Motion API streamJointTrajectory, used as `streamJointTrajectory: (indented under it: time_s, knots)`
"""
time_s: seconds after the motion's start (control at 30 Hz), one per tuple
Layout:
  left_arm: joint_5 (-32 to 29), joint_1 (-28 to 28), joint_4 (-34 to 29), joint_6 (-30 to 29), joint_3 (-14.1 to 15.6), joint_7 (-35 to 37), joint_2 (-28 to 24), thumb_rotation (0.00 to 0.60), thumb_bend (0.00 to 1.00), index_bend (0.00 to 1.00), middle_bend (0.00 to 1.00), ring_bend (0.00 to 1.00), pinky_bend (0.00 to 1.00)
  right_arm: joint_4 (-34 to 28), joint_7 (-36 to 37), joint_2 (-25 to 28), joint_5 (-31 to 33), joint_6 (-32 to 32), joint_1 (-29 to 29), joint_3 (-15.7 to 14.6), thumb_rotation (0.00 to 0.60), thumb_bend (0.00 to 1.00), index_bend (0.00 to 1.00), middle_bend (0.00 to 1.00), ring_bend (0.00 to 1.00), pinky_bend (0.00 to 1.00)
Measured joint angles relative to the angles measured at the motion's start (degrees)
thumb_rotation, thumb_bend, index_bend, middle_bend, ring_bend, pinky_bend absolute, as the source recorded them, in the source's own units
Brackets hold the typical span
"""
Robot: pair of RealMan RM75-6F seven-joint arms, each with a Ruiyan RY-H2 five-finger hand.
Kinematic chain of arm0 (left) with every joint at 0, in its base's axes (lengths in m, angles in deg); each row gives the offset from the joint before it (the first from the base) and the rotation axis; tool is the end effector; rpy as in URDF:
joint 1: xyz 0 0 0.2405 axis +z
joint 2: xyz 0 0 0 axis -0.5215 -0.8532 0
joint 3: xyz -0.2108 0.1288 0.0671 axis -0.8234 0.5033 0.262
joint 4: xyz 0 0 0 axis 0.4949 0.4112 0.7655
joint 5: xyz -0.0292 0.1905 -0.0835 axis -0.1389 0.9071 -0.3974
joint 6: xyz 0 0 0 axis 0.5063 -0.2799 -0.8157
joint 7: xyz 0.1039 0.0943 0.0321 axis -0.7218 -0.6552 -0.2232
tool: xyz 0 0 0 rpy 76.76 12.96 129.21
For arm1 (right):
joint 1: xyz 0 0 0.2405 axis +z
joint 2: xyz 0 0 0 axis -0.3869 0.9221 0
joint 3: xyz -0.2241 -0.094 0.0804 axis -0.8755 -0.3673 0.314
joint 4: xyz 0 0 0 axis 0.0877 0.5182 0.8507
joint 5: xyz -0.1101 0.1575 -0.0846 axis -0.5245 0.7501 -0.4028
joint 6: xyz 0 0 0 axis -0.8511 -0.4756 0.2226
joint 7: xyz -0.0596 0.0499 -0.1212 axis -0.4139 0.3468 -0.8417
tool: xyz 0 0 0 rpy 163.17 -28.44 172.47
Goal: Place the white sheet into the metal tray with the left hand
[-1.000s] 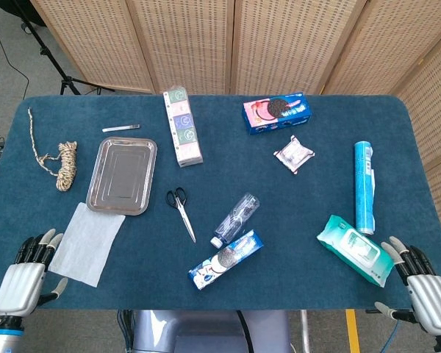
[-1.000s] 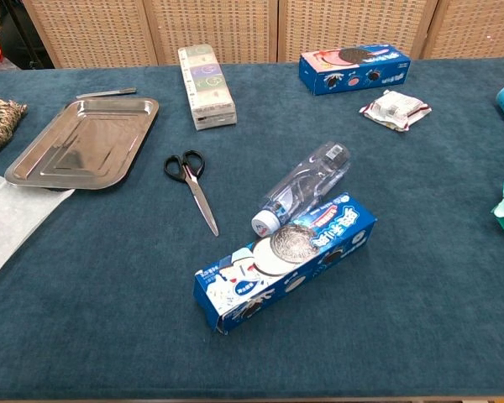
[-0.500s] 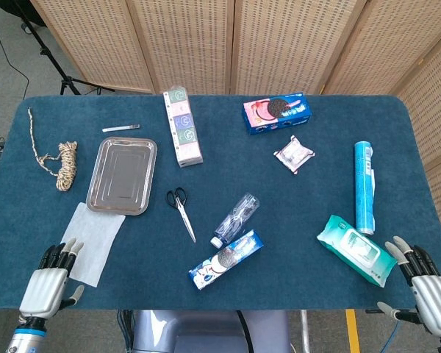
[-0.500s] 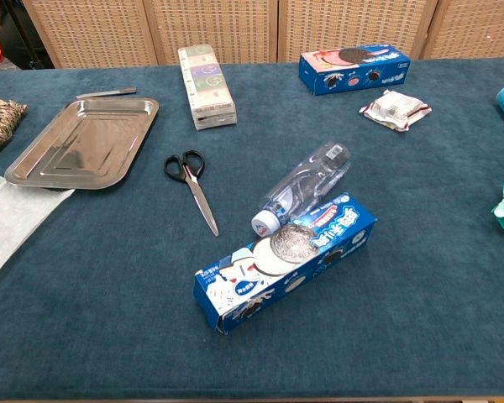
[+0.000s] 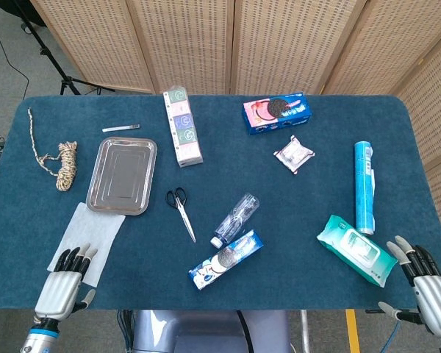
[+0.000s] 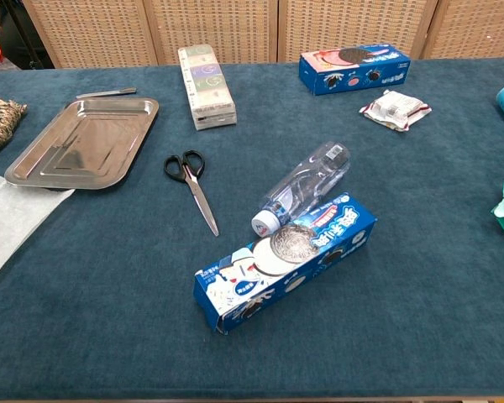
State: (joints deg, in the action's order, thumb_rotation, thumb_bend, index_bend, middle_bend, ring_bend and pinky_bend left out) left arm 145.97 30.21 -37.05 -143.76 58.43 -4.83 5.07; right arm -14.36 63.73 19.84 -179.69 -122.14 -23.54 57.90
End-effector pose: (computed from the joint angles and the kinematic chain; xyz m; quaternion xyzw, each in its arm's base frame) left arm -0.2673 0.1202 0.0320 -0.6682 -0.4567 -0.2885 0.5115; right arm -0.2940 -0.1168 0.1859 0.6154 -0.4619 0.3900 0.5058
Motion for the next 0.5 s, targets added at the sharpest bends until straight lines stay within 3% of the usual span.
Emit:
streamJointTrajectory:
  time_s: [0.5]
  knots:
    - [-1.5,-0.1,2.5,1.0,0.4,-1.7,2.3,0.566,0.32,0.11,0.00,0.00,0.00,0.2,0.5,0.1,-0.2,-0.5,-0.2,0.0,0.600,0.00,0.00,0.00,0.00,0.00]
